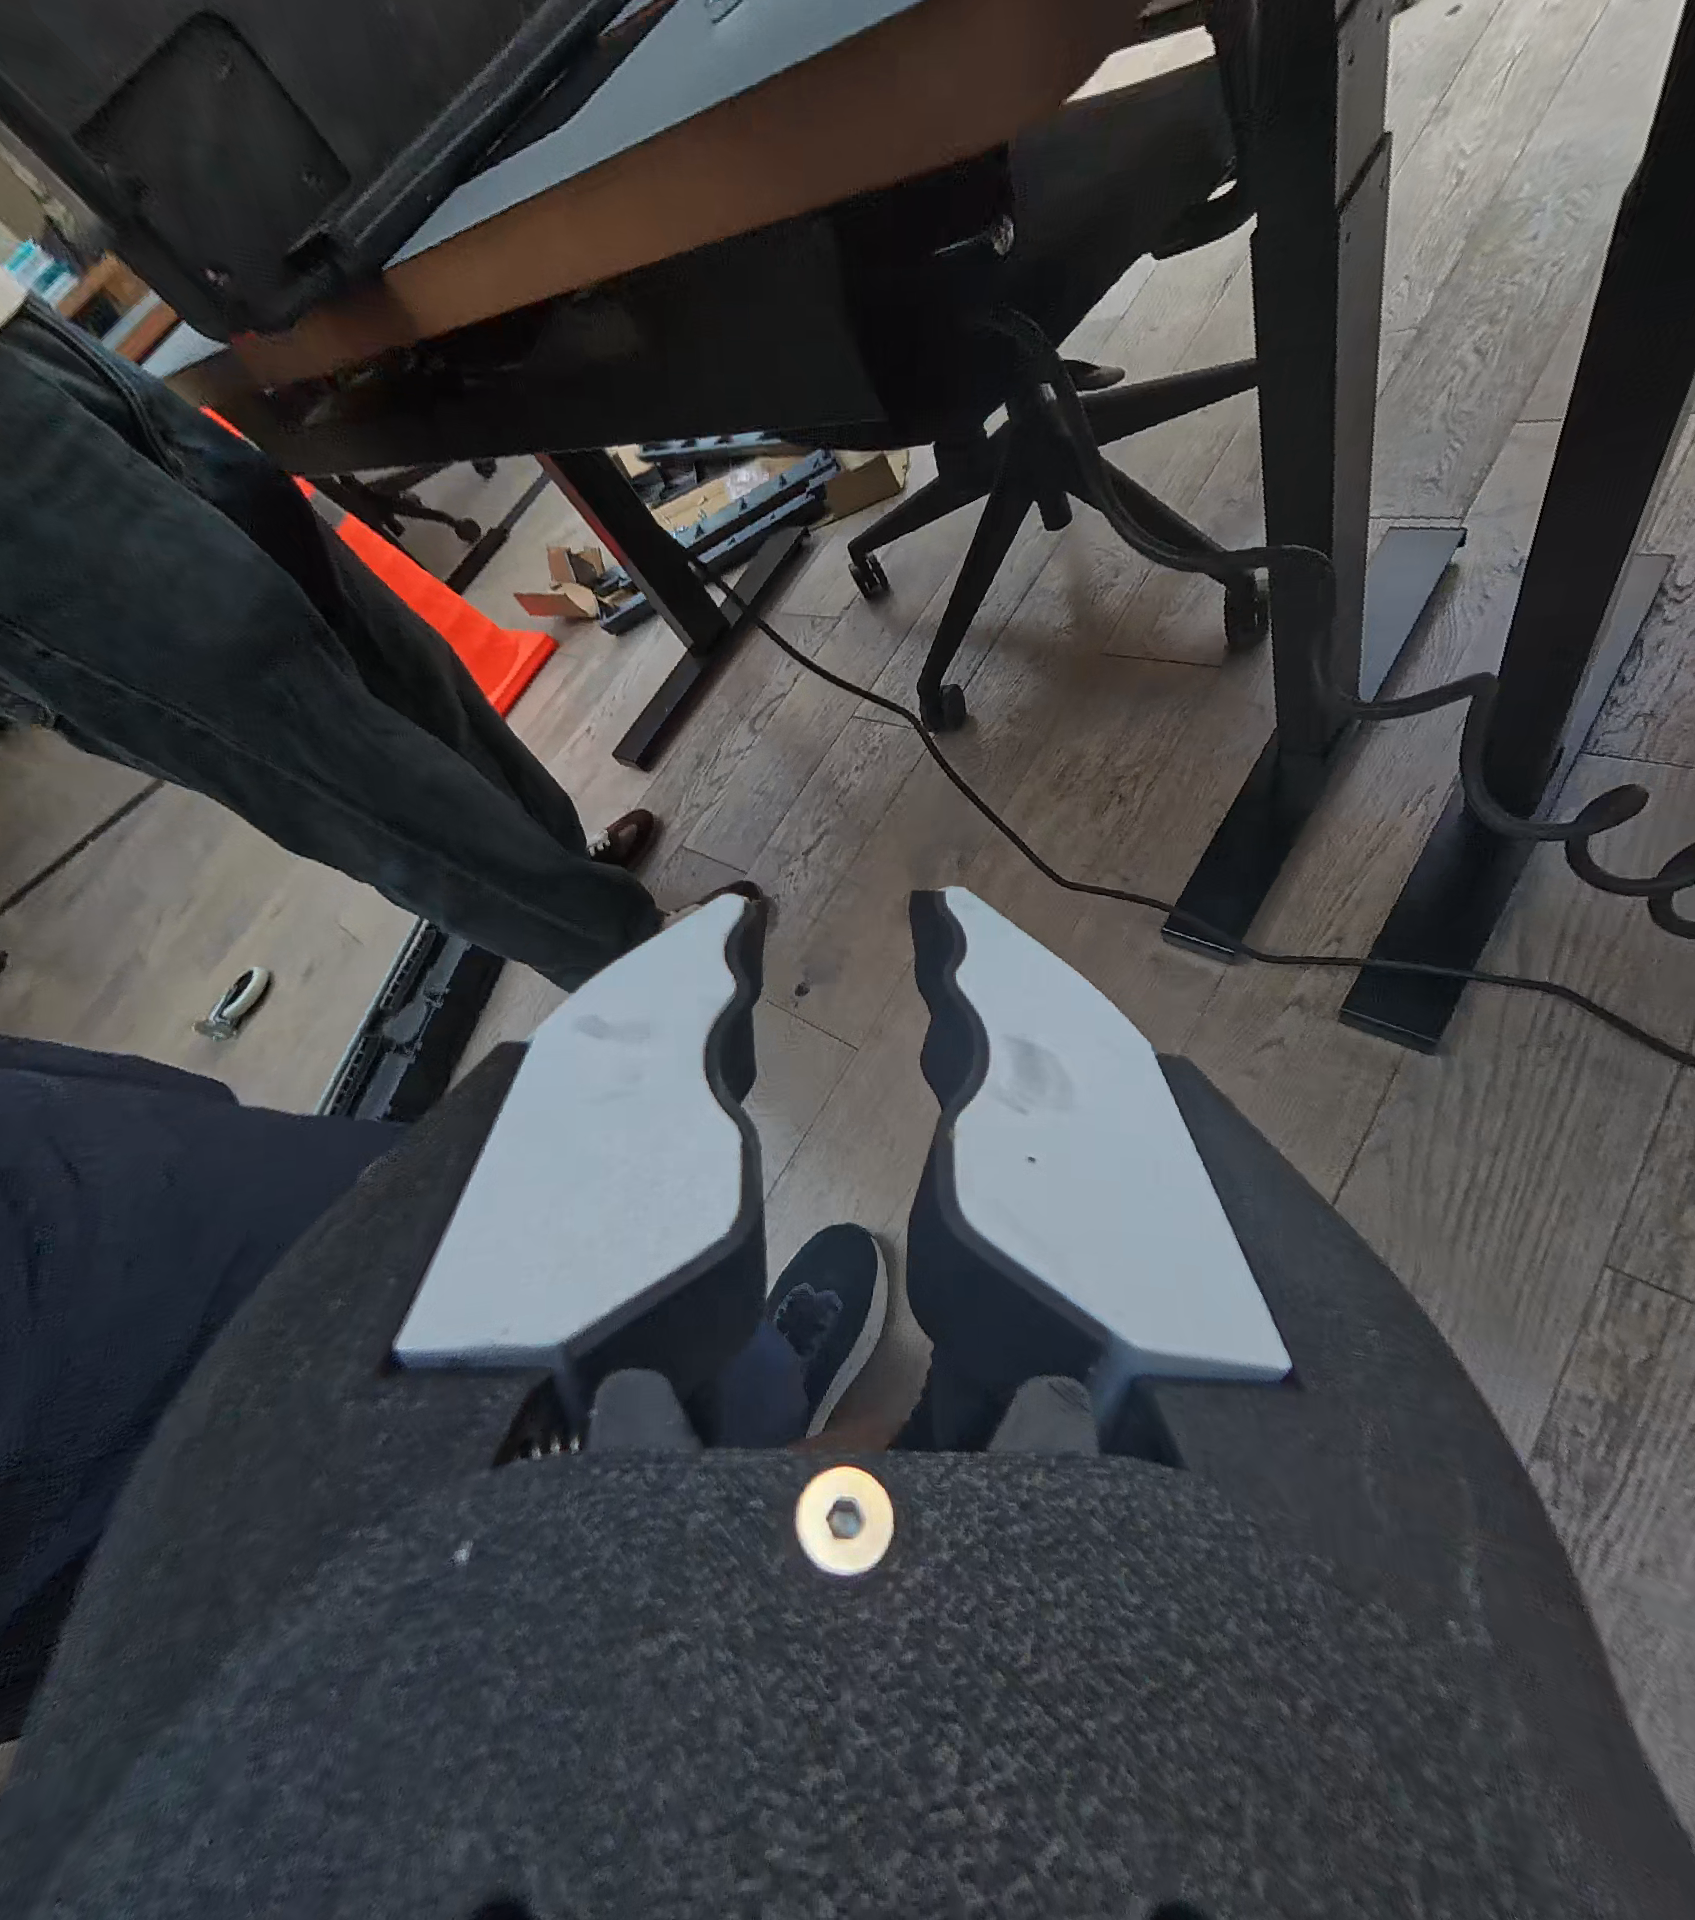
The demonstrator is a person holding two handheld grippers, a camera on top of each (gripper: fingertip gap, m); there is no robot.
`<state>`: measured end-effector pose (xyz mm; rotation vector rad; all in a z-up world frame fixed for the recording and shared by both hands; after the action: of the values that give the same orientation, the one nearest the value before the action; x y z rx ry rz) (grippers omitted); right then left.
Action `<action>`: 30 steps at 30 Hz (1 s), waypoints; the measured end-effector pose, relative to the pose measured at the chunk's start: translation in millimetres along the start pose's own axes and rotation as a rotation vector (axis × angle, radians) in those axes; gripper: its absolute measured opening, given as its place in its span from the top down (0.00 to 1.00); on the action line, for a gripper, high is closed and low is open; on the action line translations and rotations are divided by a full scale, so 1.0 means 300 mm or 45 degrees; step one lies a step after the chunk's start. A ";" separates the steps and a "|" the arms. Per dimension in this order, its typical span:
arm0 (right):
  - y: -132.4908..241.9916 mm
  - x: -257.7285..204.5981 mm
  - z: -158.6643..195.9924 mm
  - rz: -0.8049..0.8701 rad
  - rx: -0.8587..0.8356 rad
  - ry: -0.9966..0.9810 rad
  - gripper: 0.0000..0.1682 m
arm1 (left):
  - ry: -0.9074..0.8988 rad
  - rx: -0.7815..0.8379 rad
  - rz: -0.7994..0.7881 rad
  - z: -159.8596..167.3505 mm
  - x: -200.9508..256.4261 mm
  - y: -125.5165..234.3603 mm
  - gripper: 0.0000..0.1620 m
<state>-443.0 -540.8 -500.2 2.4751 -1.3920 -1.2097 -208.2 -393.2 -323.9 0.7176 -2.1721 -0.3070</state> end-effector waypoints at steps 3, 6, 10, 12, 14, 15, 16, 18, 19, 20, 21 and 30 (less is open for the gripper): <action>-0.023 0.050 0.063 -0.024 0.094 -0.080 0.83 | -0.063 -0.008 -0.015 0.026 -0.015 -0.068 0.99; -0.047 0.090 0.113 -0.054 0.156 -0.151 0.83 | -0.116 -0.008 -0.035 0.039 -0.020 -0.102 0.99; -0.067 0.120 0.150 -0.089 0.196 -0.190 0.84 | -0.162 0.015 -0.074 0.021 -0.025 -0.103 0.99; -0.070 0.130 0.157 -0.107 0.209 -0.195 0.83 | -0.181 0.008 -0.096 0.013 -0.031 -0.105 0.99; -0.074 0.141 0.160 -0.119 0.217 -0.197 0.84 | -0.196 -0.008 -0.109 0.012 -0.037 -0.112 0.99; -0.078 0.146 0.160 -0.125 0.219 -0.196 0.83 | -0.199 -0.012 -0.114 0.012 -0.041 -0.117 0.99; -0.083 0.152 0.160 -0.131 0.221 -0.196 0.84 | -0.201 -0.014 -0.118 0.012 -0.044 -0.121 0.99; -0.105 0.161 0.151 -0.152 0.231 -0.203 0.84 | -0.206 -0.010 -0.123 0.011 -0.049 -0.125 0.99; -0.123 0.164 0.142 -0.167 0.241 -0.207 0.83 | -0.205 -0.005 -0.124 0.012 -0.050 -0.124 0.99; -0.148 0.165 0.129 -0.183 0.253 -0.211 0.83 | -0.207 -0.005 -0.126 0.014 -0.051 -0.122 0.99; -0.180 0.164 0.112 -0.206 0.264 -0.215 0.83 | -0.212 -0.005 -0.129 0.016 -0.053 -0.117 0.99; -0.602 0.183 -0.137 -0.363 0.358 -0.351 0.81 | -0.238 -0.008 -0.109 -0.020 -0.125 -0.075 0.99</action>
<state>-273.8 -487.4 -576.7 2.8693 -1.3862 -1.5604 -175.8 -389.4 -353.4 0.8078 -2.3179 -0.4409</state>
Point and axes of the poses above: each gripper's, where its closed fingertips meet, y back along the fingers, z out of its underside, x = y × z across the jaws, the point moved 7 cm from there along y, back along the fingers, and after that the axes turned 12 degrees about -y, right-handed, at the moved point
